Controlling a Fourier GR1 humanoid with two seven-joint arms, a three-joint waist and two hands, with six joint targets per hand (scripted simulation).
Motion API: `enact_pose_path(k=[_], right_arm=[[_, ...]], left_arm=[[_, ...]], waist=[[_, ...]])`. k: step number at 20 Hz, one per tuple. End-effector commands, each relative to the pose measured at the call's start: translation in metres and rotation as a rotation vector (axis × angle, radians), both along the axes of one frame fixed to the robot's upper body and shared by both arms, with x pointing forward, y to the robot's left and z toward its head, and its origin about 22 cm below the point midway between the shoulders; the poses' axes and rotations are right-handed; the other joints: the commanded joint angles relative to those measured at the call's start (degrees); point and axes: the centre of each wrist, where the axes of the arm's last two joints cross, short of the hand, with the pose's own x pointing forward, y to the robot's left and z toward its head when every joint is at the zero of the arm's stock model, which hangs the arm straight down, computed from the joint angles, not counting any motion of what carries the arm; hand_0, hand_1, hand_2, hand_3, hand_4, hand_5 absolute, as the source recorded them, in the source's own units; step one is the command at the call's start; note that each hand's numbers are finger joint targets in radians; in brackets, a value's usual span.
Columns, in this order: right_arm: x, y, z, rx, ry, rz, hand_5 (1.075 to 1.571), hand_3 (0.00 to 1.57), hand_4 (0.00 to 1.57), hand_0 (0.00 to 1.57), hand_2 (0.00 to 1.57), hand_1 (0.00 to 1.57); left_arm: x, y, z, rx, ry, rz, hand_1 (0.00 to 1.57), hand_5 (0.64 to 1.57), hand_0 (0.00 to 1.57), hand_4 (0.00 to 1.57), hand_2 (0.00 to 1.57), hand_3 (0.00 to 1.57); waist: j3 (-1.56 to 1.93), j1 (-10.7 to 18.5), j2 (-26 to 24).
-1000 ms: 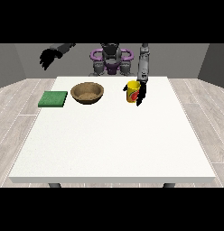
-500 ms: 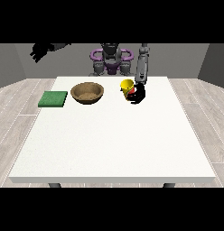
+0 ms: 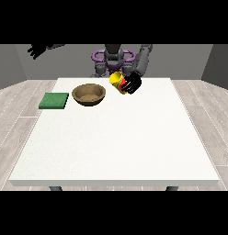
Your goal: Pick the cup and pour the ball into the bowl, then pick the bowl and place it on the pad
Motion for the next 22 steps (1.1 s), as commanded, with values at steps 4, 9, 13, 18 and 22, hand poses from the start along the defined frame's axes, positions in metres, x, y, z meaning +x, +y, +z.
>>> enact_pose_path(k=[4,9,13,18,22], right_arm=[[-0.01,-0.02,-0.043,0.034,0.111,-0.049,1.561,0.08,0.68,0.0,0.0,0.0],[-0.018,-0.059,-0.038,0.04,0.074,-0.064,1.56,0.0,0.69,0.0,0.0,0.0],[-0.01,-0.035,-0.056,0.044,0.146,-0.052,1.561,0.12,0.7,0.0,0.0,0.0],[0.004,-0.029,-0.053,0.027,0.166,-0.016,1.556,0.18,0.69,0.0,0.0,0.0],[0.014,-0.007,-0.057,0.04,0.148,0.026,1.554,0.26,0.69,0.0,0.0,0.0]], left_arm=[[0.013,-0.045,0.012,0.395,0.068,-0.031,1.37,1.531,1.37,1.45,1.57,1.57],[0.017,-0.091,0.023,0.548,0.042,-0.031,1.35,1.54,1.35,1.44,1.57,1.57],[0.02,-0.106,0.034,0.711,0.107,-0.036,1.33,1.535,1.33,1.47,1.57,1.57],[0.029,-0.131,0.061,0.98,0.015,0.026,1.46,1.557,1.46,1.26,1.57,1.57],[0.04,-0.144,0.084,1.18,-0.023,0.092,1.4,1.571,1.4,1.04,1.57,1.57]], waist=[[-0.06,3.89,-5.76],[-0.15,4.07,-4.45],[-0.24,4.0,-8.22],[-0.19,2.1,-7.79],[-0.22,0.09,-7.4]])
